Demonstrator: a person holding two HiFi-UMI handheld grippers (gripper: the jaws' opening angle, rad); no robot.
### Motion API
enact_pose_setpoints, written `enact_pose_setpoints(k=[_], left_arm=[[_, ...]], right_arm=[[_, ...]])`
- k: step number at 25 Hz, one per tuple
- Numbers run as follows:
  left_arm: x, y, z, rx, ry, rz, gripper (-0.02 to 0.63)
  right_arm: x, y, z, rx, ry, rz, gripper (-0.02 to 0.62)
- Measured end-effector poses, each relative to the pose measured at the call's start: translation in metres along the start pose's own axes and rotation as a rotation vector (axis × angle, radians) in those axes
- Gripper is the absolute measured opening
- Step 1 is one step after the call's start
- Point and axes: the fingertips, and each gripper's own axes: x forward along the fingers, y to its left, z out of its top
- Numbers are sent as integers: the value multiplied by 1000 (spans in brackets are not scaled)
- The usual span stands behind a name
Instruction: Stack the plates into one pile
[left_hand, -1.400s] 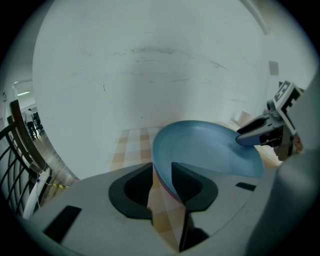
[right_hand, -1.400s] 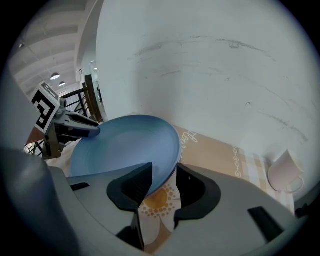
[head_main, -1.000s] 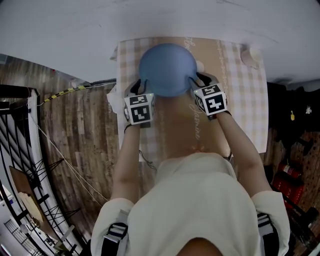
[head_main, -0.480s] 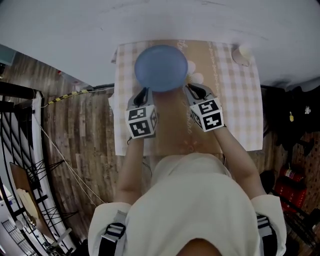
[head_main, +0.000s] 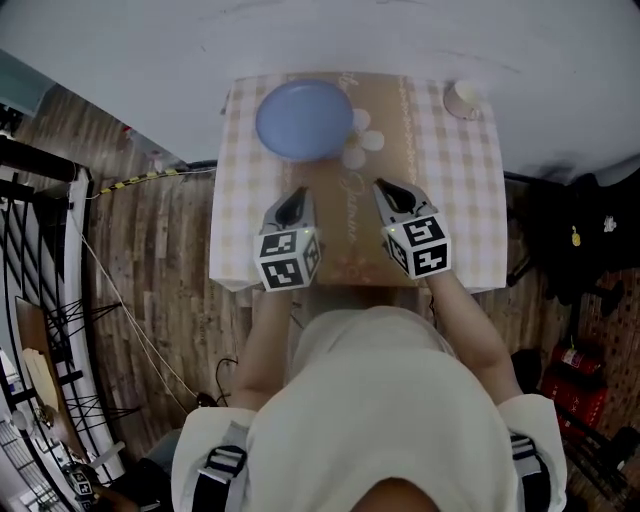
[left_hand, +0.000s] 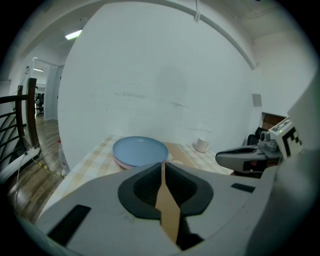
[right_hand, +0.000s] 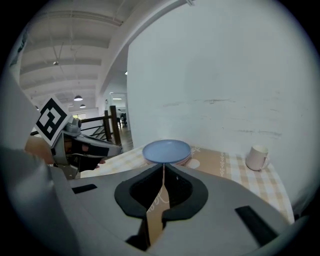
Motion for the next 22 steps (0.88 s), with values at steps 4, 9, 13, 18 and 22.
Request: enact_pose_setpoints(k=[4,9,13,18,22], left_arm=[[-25,-29,-15,1,0,-6,21],[-57,-68,-38,-2,-7,-24,20],[-81,-98,-59,6,-7,-33,20],[-104,-122,-80,9,-4,-37,18],[-122,-139,-91,22,-10,-51,17]], right_arm=[[-35,4,-10,-4,-20,12,8],[-80,8,-25,8,-45,23,7],[-117,10,-42,26,-57,21,5],[-155,12,-65,53,-57,6,5],[-185,14,-81,74,-66,-18,3]])
